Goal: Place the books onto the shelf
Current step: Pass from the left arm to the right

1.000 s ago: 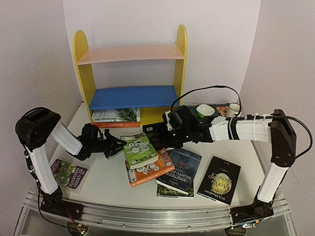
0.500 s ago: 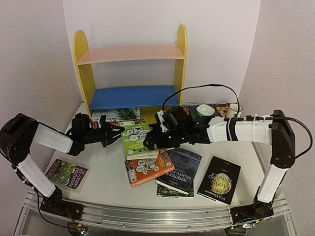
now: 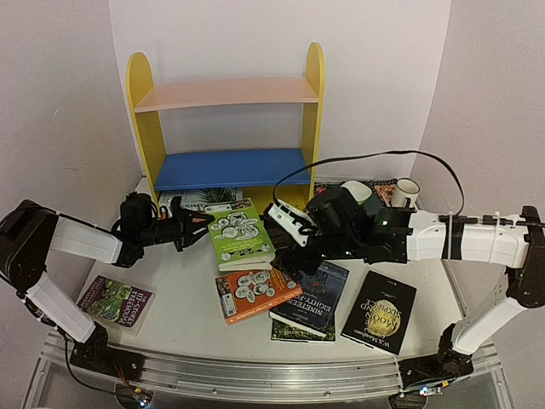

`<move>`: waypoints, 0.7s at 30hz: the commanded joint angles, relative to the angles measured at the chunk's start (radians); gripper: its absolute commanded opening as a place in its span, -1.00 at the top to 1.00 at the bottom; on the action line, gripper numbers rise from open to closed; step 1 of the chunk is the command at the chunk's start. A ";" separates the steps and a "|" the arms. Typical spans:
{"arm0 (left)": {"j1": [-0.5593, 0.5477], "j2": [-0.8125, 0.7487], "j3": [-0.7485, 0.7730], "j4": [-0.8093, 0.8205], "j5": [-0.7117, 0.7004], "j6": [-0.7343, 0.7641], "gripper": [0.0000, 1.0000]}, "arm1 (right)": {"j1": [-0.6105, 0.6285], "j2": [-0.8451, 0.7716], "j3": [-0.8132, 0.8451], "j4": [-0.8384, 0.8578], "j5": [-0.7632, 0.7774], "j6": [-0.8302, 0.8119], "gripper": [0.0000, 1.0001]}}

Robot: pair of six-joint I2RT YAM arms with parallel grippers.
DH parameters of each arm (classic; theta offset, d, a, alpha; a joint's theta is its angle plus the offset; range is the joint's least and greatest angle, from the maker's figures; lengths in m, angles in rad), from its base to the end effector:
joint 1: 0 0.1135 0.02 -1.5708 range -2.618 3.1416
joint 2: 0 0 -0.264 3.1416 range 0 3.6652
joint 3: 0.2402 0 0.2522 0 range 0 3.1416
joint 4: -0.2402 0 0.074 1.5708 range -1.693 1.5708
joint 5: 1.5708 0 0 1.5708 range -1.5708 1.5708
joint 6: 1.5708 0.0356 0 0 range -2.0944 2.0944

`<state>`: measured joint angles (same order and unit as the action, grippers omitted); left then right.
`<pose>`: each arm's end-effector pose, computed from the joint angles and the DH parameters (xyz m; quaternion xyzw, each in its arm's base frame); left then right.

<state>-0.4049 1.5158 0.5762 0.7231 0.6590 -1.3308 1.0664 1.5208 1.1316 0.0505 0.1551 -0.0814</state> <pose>0.2655 -0.1375 0.1928 -0.1479 0.7504 -0.6153 0.1909 0.1784 0.3118 0.3035 -0.4042 0.7077 0.2167 0.5375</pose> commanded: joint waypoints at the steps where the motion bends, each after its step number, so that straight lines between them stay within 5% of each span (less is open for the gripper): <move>1: -0.012 -0.028 0.088 0.036 0.014 -0.023 1.00 | 0.046 -0.064 -0.071 0.124 0.034 -0.341 -0.96; 7: -0.042 -0.058 0.098 -0.053 -0.027 0.019 1.00 | 0.121 -0.009 -0.123 0.282 0.089 -0.658 -0.97; 15: -0.049 -0.088 0.070 -0.064 -0.058 0.015 1.00 | 0.176 0.147 -0.043 0.406 0.121 -0.763 -0.96; 21: -0.051 -0.119 0.050 -0.070 -0.070 0.009 0.98 | 0.223 0.313 0.050 0.486 0.321 -0.831 -0.97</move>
<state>-0.4511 1.4685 0.6178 0.5648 0.5892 -1.3094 1.2610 1.7626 1.1088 0.4107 0.3145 -0.8455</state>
